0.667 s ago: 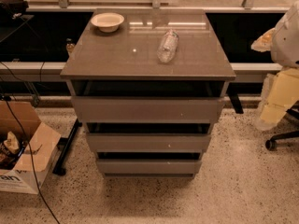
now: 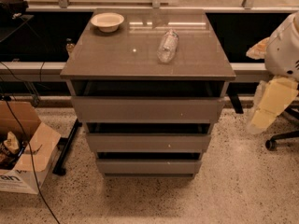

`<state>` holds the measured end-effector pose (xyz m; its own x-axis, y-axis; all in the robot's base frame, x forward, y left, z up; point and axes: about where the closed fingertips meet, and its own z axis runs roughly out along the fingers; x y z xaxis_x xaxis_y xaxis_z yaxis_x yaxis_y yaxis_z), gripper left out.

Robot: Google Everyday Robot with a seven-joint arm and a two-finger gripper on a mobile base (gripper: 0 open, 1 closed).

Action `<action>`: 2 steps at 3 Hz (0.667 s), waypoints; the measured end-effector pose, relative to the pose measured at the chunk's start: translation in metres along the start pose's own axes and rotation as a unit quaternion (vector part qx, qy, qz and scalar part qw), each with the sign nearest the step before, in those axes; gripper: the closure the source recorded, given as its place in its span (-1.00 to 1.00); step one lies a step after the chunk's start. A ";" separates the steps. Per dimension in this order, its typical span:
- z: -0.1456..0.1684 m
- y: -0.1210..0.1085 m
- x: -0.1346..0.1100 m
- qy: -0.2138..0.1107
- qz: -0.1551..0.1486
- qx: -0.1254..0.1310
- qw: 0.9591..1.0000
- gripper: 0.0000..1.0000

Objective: Open top drawer

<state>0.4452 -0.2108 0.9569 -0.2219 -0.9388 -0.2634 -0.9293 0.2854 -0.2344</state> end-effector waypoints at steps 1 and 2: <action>0.055 0.000 0.001 -0.033 0.017 -0.012 0.999 -1.00; 0.101 -0.003 0.003 -0.045 0.029 -0.031 0.998 -1.00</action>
Offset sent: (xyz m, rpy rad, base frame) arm 0.0521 0.0212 -0.1451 0.1629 0.0802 -0.0303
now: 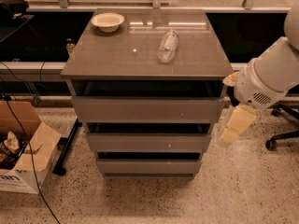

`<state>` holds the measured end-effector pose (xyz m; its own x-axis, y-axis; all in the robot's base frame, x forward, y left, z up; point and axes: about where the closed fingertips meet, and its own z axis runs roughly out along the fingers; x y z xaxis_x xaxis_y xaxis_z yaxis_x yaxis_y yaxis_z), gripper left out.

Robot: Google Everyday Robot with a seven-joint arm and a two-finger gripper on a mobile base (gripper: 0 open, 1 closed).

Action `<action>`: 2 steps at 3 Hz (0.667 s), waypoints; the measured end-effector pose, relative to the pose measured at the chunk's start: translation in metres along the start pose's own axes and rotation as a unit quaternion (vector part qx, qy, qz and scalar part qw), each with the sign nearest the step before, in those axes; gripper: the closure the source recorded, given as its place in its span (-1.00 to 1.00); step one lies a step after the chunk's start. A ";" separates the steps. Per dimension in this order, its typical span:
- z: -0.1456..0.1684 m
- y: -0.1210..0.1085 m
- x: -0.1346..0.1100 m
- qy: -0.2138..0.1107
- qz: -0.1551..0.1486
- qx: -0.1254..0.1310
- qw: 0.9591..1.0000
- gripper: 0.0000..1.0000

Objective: Open top drawer

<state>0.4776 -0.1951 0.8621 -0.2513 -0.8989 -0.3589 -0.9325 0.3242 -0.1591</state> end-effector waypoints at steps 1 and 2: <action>0.002 -0.001 0.000 -0.001 0.001 0.000 1.000 -1.00; 0.026 0.008 0.003 0.014 0.017 0.004 1.000 -1.00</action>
Offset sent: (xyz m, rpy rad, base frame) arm -0.0038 0.0096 -0.0362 -0.0425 0.0147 -0.0866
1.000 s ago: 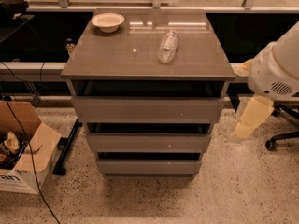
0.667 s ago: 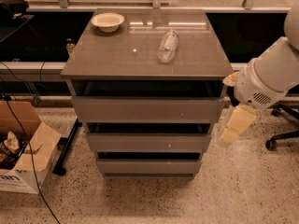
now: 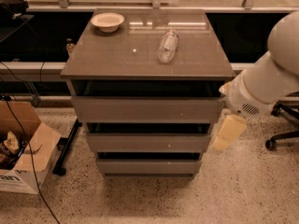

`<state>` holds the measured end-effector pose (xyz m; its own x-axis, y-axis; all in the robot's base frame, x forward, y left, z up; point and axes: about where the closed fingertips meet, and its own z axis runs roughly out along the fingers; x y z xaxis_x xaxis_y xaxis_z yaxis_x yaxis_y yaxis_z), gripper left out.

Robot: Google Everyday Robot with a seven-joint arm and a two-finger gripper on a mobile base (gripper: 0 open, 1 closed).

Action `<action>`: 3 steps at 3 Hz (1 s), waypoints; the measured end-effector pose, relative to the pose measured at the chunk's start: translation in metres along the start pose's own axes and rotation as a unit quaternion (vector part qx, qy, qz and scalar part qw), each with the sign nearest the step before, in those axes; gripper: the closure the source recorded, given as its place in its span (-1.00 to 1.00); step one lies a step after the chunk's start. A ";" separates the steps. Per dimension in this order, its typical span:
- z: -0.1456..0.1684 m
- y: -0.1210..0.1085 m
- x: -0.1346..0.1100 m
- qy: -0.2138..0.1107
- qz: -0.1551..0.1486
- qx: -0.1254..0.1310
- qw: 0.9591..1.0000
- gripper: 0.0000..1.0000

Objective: Open top drawer

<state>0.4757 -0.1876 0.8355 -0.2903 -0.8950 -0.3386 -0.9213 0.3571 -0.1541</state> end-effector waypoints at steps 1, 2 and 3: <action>0.032 -0.003 -0.004 -0.011 0.006 0.023 1.000 -1.00; 0.065 -0.021 -0.009 -0.035 0.009 0.045 0.998 -1.00; 0.098 -0.050 -0.011 -0.061 0.015 0.058 0.996 -1.00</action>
Offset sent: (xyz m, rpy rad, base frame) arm 0.0789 0.0230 -0.0945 0.0942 -0.1669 -0.0588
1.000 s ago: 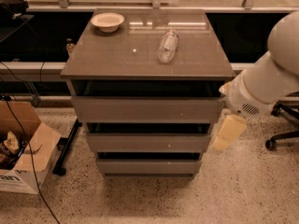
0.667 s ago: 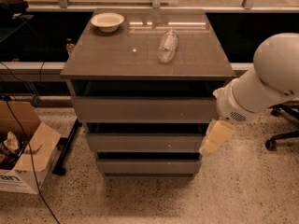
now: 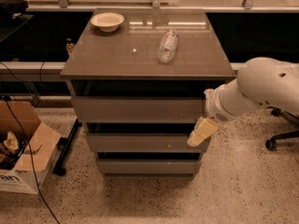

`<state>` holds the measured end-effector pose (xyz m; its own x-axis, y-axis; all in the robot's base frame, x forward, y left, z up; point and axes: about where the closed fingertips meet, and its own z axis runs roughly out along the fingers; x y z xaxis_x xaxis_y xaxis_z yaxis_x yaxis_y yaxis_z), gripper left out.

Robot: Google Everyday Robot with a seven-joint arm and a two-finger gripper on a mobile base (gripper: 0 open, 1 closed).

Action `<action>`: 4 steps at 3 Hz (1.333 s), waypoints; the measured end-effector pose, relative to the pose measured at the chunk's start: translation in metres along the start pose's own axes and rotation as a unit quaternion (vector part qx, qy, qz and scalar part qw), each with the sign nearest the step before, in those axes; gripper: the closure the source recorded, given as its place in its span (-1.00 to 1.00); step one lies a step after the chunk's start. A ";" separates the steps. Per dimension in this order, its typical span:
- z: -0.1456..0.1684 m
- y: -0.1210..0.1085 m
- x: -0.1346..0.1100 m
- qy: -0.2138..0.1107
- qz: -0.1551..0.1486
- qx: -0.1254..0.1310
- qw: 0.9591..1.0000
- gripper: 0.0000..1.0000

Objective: Open top drawer

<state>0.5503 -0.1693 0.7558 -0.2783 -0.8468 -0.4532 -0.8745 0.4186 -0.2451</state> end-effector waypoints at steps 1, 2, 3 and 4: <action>0.038 -0.025 0.006 -0.024 0.018 -0.003 1.000 -1.00; 0.074 -0.045 0.013 -0.046 0.040 -0.015 0.998 -1.00; 0.118 -0.068 0.014 -0.067 0.057 -0.036 0.995 -1.00; 0.138 -0.080 0.009 -0.077 0.057 -0.049 0.994 -1.00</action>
Offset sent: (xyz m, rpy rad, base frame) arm 0.1076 -0.0128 -0.0960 0.2095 0.0368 -0.0620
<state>0.6725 -0.1647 0.6528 -0.3213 -0.7321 -0.6007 -0.8772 0.4691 -0.1026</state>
